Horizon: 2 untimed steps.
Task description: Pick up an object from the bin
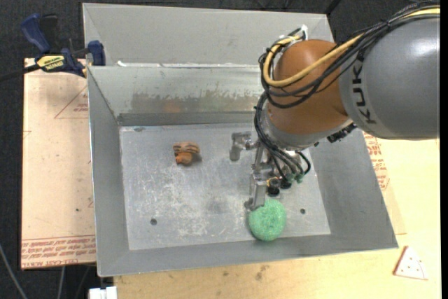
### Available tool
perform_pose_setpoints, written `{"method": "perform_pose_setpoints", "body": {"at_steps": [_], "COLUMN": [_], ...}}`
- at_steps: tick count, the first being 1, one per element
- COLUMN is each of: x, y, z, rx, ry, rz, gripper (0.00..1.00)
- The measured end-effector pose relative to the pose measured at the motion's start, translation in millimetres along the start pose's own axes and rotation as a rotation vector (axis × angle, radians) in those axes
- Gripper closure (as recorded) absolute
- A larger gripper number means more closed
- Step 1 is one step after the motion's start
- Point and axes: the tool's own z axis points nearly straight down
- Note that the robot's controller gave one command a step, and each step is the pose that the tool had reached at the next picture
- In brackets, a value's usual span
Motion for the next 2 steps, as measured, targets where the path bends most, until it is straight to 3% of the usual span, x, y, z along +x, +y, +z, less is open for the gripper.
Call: {"method": "perform_pose_setpoints", "body": {"at_steps": [1,2], "x": [-6.2,-6.7], "y": [-21,-73], "z": [-12,6], "rx": [-0.002,-0.002], "ry": [-0.006,-0.009], "rz": [0.047,0.059], "gripper": [0.0,0.0]}}
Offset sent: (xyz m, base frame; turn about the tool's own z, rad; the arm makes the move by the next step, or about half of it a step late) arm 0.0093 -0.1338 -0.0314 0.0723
